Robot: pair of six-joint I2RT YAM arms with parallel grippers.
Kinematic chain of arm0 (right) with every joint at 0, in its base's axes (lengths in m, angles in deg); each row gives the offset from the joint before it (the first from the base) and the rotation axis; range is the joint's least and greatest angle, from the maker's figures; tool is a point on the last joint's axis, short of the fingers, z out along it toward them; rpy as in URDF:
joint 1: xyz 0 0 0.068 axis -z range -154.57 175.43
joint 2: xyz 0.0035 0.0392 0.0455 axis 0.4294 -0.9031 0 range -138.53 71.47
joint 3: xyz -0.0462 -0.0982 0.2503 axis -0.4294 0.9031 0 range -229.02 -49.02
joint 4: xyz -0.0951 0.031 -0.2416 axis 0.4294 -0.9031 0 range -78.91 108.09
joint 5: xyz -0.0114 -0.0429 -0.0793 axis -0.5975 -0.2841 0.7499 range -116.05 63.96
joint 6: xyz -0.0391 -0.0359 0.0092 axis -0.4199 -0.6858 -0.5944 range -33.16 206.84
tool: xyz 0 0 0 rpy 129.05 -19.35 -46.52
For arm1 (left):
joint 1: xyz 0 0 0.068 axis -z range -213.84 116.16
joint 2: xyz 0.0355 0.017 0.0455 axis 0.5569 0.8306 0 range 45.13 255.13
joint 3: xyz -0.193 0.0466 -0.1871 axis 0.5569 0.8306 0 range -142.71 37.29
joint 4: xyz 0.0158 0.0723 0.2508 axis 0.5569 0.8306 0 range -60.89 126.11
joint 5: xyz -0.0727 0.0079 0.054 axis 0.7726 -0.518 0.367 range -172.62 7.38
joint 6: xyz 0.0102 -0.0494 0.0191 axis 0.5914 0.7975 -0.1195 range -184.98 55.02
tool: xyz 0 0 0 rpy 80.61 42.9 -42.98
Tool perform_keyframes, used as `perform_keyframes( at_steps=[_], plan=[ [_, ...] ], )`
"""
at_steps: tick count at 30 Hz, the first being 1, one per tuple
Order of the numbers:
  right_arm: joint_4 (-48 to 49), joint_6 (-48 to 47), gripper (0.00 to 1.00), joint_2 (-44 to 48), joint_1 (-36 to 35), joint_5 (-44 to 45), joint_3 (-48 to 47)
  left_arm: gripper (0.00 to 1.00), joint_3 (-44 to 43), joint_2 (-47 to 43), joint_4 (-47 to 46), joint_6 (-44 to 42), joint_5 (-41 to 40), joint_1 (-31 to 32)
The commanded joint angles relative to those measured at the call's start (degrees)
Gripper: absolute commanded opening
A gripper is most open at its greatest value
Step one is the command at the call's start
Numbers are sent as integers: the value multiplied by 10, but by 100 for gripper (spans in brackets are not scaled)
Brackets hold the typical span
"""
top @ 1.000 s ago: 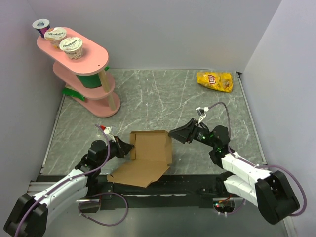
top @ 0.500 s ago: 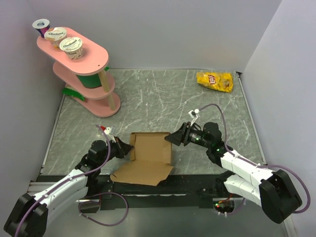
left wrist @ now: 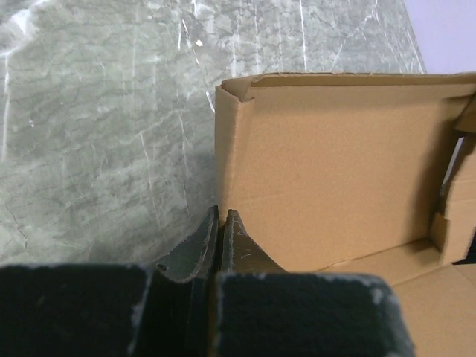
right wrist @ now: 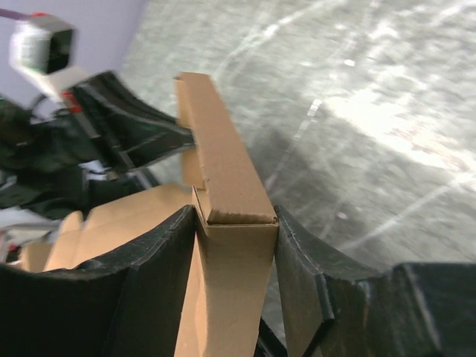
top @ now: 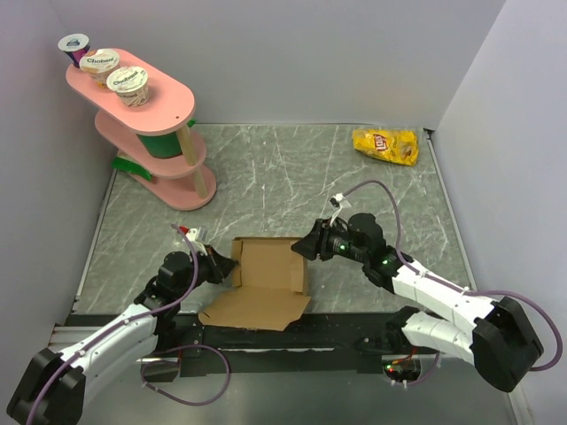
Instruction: Fold the paper box
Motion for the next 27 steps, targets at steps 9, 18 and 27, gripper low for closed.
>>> perform_keyframes(
  at_steps=[9, 18, 27],
  plan=[
    [-149, -41, 53, -78, -42, 157, -85, 1, -9, -22, -26, -1, -14, -2],
    [-144, -37, 52, -157, -52, 193, -84, 1, -17, 3, -28, -3, -34, 10],
    [-141, -31, 34, -194, -59, 219, -76, 1, -24, 16, -23, -10, -64, 43]
  ],
)
